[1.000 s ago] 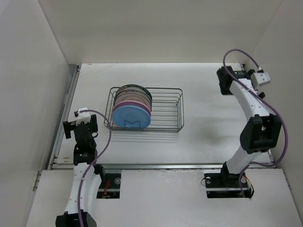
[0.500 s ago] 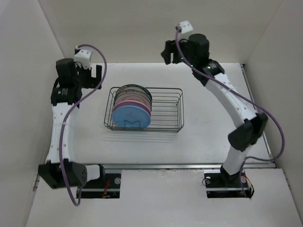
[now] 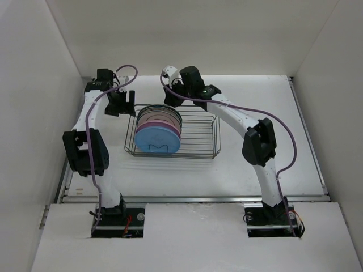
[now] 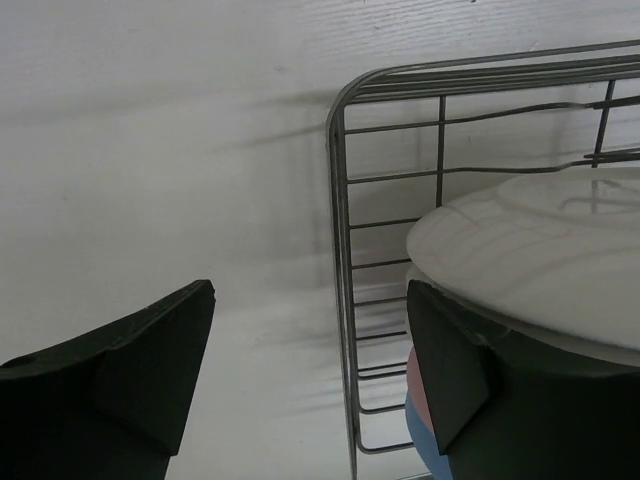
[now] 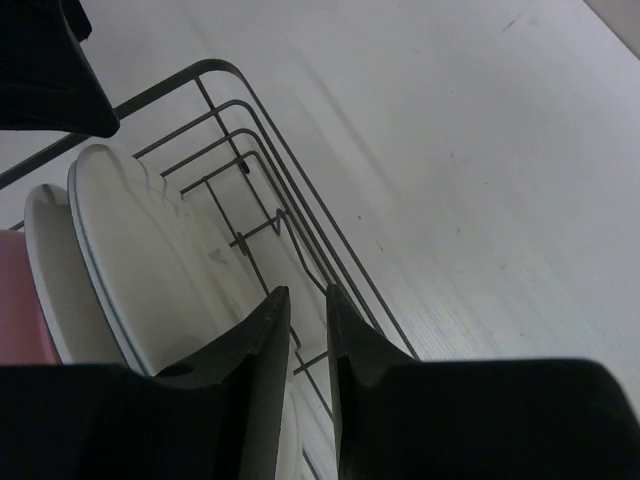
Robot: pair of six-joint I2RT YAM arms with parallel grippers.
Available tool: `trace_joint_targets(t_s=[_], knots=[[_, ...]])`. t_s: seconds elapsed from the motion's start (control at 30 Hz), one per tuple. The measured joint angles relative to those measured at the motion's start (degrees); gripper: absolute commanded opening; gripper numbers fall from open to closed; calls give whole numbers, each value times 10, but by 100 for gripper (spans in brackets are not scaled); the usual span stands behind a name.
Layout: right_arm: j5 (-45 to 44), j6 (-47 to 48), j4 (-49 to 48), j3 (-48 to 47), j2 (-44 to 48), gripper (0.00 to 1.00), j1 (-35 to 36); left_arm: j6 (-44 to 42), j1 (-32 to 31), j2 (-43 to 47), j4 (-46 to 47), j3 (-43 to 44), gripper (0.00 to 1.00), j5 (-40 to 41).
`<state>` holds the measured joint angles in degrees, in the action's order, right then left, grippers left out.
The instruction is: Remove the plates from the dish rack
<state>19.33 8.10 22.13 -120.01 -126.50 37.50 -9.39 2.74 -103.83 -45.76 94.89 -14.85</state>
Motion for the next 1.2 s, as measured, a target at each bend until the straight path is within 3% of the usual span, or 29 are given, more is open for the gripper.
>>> trace_joint_targets(t_s=[0.13, 0.2, 0.23, 0.3, 0.7, 0.83, 1.1, 1.2], knots=[[-6, 3, -5, 12, 0, 31, -3, 21, 0, -7, 5, -7, 69, 0], [-22, 7, -5, 18, 0, 38, -5, 29, 0, -15, 7, -7, 63, -2], [-35, 9, -4, 20, 0, 48, -6, 33, 0, -20, 7, -7, 63, -4], [-63, 11, -2, 23, 1, 53, -7, 40, 0, -34, 7, -9, 58, -9], [-80, 9, -4, 44, 97, 59, -4, 75, 0, -79, 12, -39, 2, -57], [-56, 9, -7, 48, 113, 57, 2, 70, -2, -81, 12, -39, 0, -59], [-27, 8, -3, 54, 59, 53, 20, 70, -2, -81, 11, -38, 0, -60], [-39, 0, -3, 57, 33, 43, 23, 70, -2, -81, 11, -38, 0, -60]])
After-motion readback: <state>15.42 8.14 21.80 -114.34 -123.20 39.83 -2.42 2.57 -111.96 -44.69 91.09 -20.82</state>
